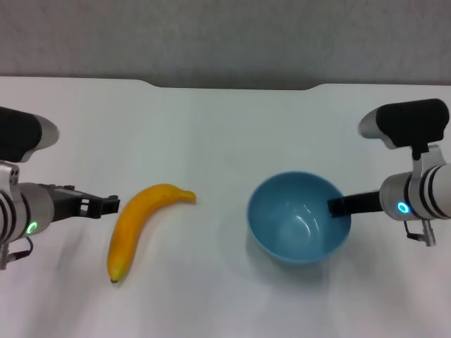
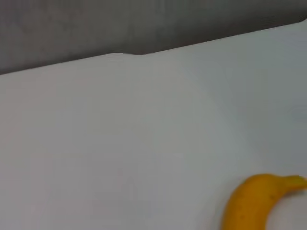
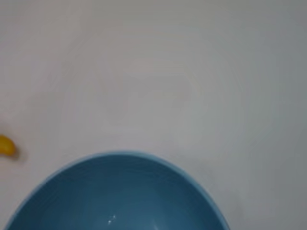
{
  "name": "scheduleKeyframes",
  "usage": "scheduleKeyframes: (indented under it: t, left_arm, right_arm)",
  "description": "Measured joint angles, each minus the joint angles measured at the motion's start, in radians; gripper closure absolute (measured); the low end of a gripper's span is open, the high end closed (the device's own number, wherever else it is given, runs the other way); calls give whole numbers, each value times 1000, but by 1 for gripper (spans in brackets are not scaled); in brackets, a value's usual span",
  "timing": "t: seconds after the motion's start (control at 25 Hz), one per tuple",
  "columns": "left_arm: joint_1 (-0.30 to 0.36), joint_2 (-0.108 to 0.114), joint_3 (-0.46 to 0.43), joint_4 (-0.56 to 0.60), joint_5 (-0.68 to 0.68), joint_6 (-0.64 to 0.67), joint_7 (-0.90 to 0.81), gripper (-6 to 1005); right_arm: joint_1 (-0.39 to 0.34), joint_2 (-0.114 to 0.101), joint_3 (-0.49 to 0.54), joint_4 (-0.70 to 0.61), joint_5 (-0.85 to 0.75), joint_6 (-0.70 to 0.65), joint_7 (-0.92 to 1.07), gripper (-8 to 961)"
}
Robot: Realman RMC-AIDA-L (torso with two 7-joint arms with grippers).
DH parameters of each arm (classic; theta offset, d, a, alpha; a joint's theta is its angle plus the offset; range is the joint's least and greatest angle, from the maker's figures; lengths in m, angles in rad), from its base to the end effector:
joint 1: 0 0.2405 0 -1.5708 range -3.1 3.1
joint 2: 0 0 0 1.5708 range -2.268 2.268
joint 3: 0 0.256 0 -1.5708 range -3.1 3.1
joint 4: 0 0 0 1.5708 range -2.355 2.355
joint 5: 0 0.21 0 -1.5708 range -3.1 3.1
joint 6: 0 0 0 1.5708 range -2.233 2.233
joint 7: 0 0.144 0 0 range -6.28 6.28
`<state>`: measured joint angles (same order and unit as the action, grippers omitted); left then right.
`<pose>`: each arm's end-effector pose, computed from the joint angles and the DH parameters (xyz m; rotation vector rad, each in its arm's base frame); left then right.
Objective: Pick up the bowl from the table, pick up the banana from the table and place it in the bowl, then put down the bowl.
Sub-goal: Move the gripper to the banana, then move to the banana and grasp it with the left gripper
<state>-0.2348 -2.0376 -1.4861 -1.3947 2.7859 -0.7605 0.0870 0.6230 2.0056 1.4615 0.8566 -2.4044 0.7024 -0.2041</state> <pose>-0.2565 0.3587 0.0064 -1.9563 -1.0441 0.0405 0.2426 0.4065 -0.0534 -2.1379 1.2316 -0.0649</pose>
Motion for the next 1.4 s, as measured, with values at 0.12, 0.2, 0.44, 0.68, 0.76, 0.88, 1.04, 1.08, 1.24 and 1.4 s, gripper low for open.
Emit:
scheduleKeyframes:
  t: [0.12,0.2,0.44,0.68,0.76,0.88,1.04,1.08,1.24,1.4]
  left_arm:
    - [-1,0,18,-4,-13,0,4,152]
    - [-4,-1,43,-3,-15,5,4,152]
    - [-10,-3,108,32,-37,63,-3,151]
    - [-34,-4,127,113,-53,119,-8,149]
    - [-36,-4,130,133,-64,152,-9,146]
    - [-42,-4,131,161,-70,187,-20,142]
    - [-76,-4,133,228,-71,207,-42,140]
    - [-83,-4,134,245,-71,218,-46,131]
    - [-91,-4,139,277,-71,257,-59,114]
    - [-92,-4,145,294,-71,275,-71,115]
  right_arm:
    - [-25,0,5,47,-2,-2,0,906]
    - [-41,-1,13,77,-8,-4,0,912]
    - [-65,-1,18,134,-19,-10,-1,918]
    - [-89,-1,17,180,-21,-11,-4,913]
    - [-98,0,17,197,-22,-12,-10,912]
    - [-104,1,16,211,-22,-12,-14,909]
    - [-114,1,14,223,-22,-12,-16,906]
    - [-118,1,13,230,-22,-12,-18,905]
    - [-129,2,11,254,-22,-13,-25,902]
    - [-131,2,9,259,-22,-14,-25,899]
